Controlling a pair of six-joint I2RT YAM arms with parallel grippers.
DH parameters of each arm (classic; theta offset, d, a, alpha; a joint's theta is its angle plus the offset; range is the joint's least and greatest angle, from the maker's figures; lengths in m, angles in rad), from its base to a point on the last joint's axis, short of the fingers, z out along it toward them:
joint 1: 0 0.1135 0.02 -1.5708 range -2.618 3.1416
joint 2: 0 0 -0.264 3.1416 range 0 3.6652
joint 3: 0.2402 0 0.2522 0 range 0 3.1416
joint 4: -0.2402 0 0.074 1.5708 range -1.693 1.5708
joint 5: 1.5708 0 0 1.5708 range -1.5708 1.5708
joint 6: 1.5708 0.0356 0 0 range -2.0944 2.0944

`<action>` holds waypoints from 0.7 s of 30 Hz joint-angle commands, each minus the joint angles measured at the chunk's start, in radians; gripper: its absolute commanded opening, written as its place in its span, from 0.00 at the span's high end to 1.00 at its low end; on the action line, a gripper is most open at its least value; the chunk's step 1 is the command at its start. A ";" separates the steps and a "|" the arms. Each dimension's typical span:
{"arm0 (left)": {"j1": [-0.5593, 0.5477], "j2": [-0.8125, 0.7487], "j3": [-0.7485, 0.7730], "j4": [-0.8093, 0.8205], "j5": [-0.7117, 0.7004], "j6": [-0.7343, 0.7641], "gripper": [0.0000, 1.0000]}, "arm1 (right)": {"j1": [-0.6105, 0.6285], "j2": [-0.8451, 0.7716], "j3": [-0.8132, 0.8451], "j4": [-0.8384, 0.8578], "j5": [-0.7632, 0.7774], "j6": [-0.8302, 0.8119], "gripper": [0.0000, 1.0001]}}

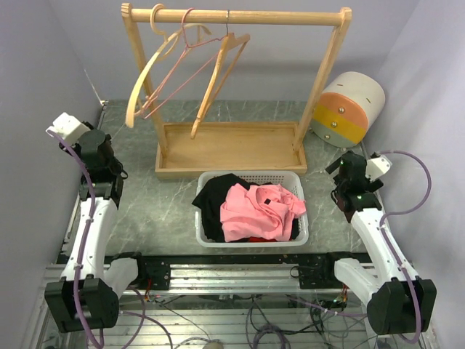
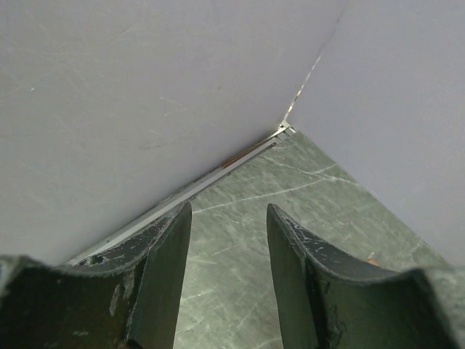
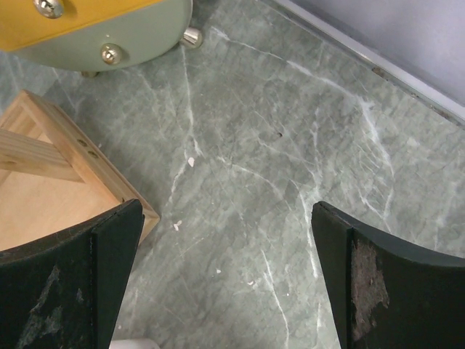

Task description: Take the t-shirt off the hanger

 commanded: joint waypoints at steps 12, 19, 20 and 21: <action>0.068 0.246 -0.172 0.462 0.119 -0.052 0.45 | 0.015 0.044 0.060 -0.055 0.081 0.034 0.00; 0.068 0.323 -0.174 0.526 0.156 -0.070 0.46 | 0.015 0.078 0.079 -0.094 0.111 0.052 0.00; 0.068 0.322 -0.177 0.532 0.159 -0.071 0.46 | 0.016 0.080 0.082 -0.097 0.116 0.054 0.00; 0.068 0.318 -0.180 0.539 0.158 -0.072 0.46 | 0.015 0.080 0.085 -0.098 0.118 0.051 0.00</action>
